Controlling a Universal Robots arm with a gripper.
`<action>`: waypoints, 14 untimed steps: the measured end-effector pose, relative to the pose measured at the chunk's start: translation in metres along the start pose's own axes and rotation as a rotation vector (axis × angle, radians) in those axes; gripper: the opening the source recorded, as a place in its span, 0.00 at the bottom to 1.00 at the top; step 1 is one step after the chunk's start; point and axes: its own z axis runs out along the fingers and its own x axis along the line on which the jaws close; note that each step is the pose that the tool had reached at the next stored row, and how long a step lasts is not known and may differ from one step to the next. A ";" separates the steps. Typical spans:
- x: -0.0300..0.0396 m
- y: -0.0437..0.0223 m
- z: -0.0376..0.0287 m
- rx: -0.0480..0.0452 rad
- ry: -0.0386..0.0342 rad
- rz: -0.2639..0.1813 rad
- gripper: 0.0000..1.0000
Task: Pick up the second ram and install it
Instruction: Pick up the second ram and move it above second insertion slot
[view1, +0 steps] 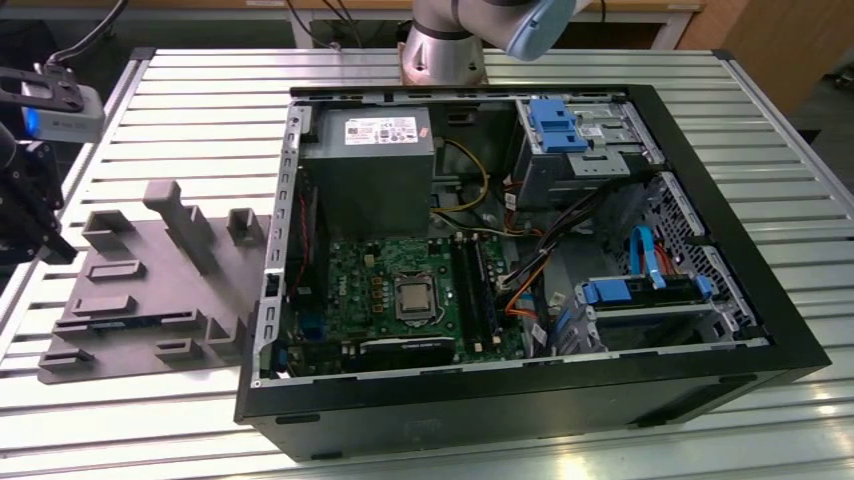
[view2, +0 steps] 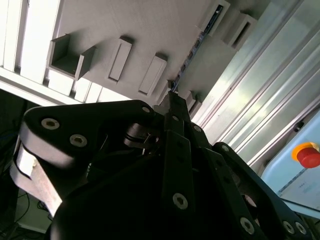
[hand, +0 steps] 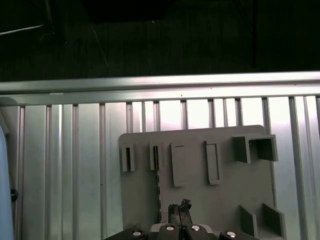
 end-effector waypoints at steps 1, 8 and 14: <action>0.0000 -0.0002 0.0003 0.0000 0.0000 0.000 0.11; 0.0000 -0.0007 0.0027 -0.0001 0.0000 -0.001 0.11; 0.0001 -0.0009 0.0045 -0.0002 0.0000 -0.002 0.11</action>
